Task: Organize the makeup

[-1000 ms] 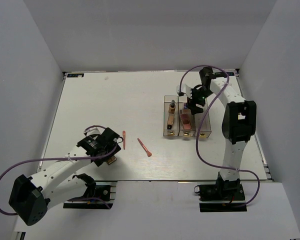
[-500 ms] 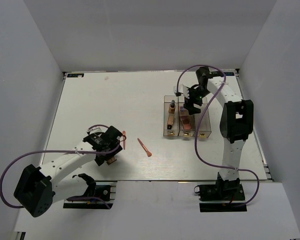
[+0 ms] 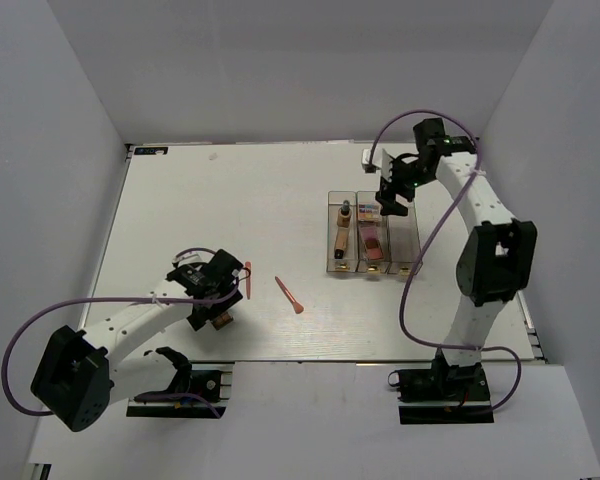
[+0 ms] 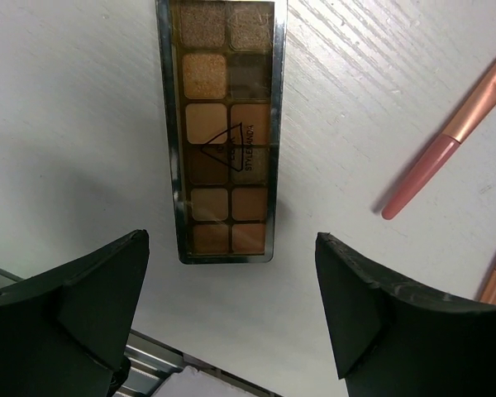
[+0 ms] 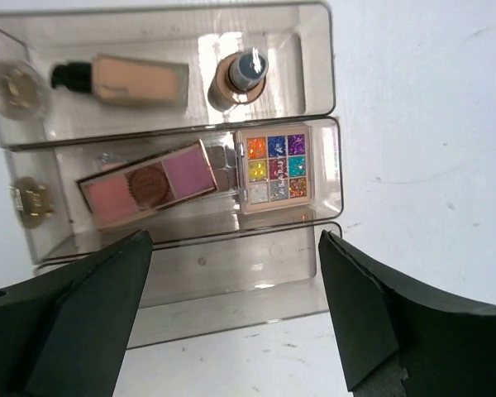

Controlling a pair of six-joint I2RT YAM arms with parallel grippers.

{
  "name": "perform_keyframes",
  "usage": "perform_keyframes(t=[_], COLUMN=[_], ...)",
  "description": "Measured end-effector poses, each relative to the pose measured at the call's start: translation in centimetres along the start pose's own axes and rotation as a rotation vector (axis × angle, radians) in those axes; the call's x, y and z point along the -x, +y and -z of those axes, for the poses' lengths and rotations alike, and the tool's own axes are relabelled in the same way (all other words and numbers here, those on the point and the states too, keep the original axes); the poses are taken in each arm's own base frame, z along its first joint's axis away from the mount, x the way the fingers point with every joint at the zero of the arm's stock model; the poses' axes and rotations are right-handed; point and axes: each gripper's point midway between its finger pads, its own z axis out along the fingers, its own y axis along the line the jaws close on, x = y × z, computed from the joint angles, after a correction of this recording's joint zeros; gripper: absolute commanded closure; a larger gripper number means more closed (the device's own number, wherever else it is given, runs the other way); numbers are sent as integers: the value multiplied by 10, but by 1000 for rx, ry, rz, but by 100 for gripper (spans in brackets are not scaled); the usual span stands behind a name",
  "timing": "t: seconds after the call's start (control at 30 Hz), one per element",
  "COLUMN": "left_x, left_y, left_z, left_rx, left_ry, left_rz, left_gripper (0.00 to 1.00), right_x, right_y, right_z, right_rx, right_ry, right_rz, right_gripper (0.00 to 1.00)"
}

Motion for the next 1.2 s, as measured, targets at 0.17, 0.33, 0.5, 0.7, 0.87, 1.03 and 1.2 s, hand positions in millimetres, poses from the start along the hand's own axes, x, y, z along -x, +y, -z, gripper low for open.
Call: perform_keyframes(t=[0.17, 0.33, 0.5, 0.7, 0.87, 1.03, 1.2], left_x=[1, 4, 7, 15, 21, 22, 19], left_y=[5, 5, 6, 3, -1, -3, -21], left_z=[-6, -19, -30, -42, -45, -45, -38], left_rx=[33, 38, 47, 42, 27, 7, -94], left_ry=[8, 22, 40, 53, 45, 45, 66], left_rz=[-25, -41, -57, -65, -75, -81, -81], left_gripper=[14, 15, 15, 19, 43, 62, 79], right_x=[36, 60, 70, 82, 88, 87, 79], right_y=[16, 36, 51, 59, 65, 74, 73], right_z=[39, 52, 50, 53, 57, 55, 51], right_rx=[-78, -73, -24, 4, 13, 24, -16], right_ry=[-125, -232, -304, -366, -393, -402, -388], right_rz=[-29, -83, -154, -198, -211, -235, -281], right_gripper=[13, 13, 13, 14, 14, 14, 11])
